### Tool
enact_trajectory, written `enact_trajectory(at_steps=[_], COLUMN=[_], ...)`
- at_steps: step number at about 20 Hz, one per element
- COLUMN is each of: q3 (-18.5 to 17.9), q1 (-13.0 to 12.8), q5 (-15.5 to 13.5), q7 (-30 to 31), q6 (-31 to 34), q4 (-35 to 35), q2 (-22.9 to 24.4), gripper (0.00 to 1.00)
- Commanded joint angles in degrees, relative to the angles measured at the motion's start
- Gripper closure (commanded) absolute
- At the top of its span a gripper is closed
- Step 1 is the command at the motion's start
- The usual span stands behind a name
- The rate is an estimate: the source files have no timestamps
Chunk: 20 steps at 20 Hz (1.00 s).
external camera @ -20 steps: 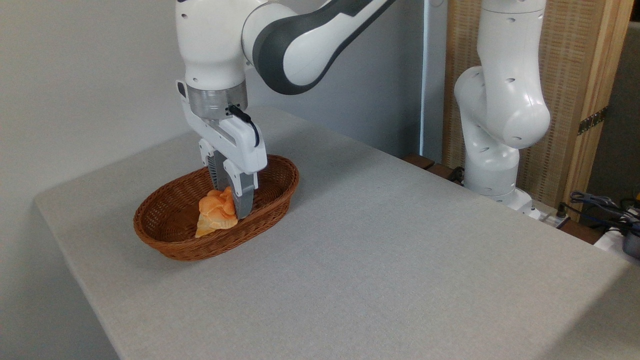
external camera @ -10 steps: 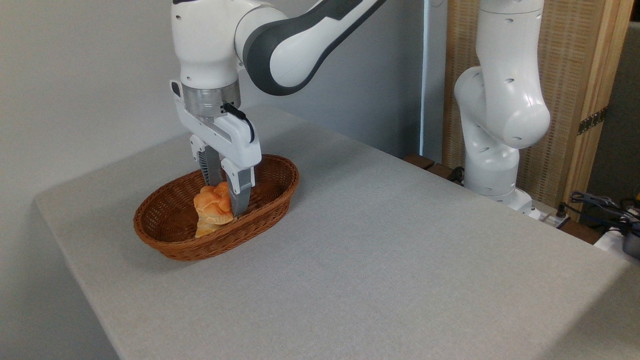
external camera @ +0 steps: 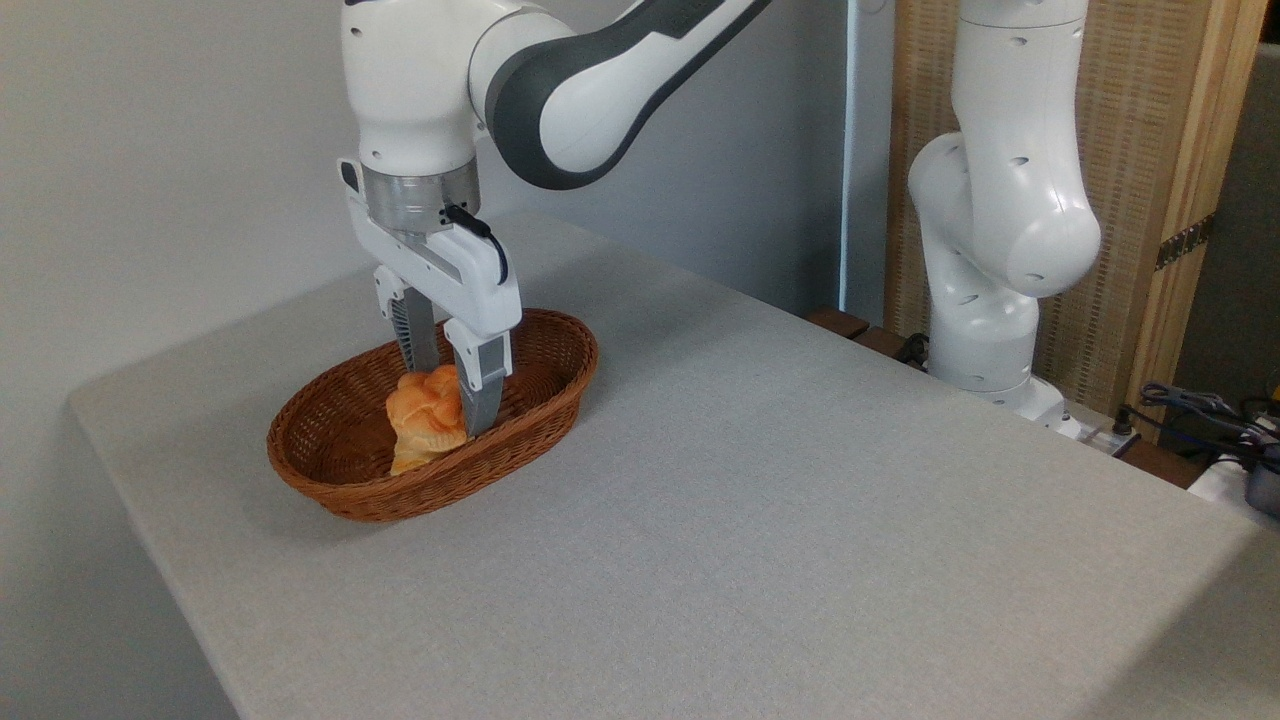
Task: Put bread into the basket
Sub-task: 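Lower the roll into the basket and open the gripper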
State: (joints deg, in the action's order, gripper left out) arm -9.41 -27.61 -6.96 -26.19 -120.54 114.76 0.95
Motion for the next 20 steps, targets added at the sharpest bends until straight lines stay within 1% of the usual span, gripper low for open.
enact_trajectory(at_steps=[1, 7, 9, 12, 15, 16, 18, 20], q3=[-0.17, -0.44, -2.10, -5.79, -8.25, -8.43, -10.18, -10.81], q1=[0.10, 0.45, 0.45, 0.45, 0.45, 0.45, 0.46, 0.54], q5=[-0.34, -0.16, -0.07, -0.07, -0.07, 0.01, 0.01, 0.01], q7=[0.08, -0.09, -0.27, -0.70, -1.06, -1.76, -5.52, -8.42], q6=[-0.75, -0.75, -0.49, -0.22, -0.22, -0.14, -0.14, -0.14], q4=[-0.51, -0.68, -1.47, -3.40, -3.85, -3.85, -3.76, -3.67], q2=[0.28, 0.63, 0.81, 0.98, 0.99, 0.99, 0.90, 0.72], gripper=[0.00, 0.00, 0.00, 0.00, 0.00, 0.00, 0.00, 0.00])
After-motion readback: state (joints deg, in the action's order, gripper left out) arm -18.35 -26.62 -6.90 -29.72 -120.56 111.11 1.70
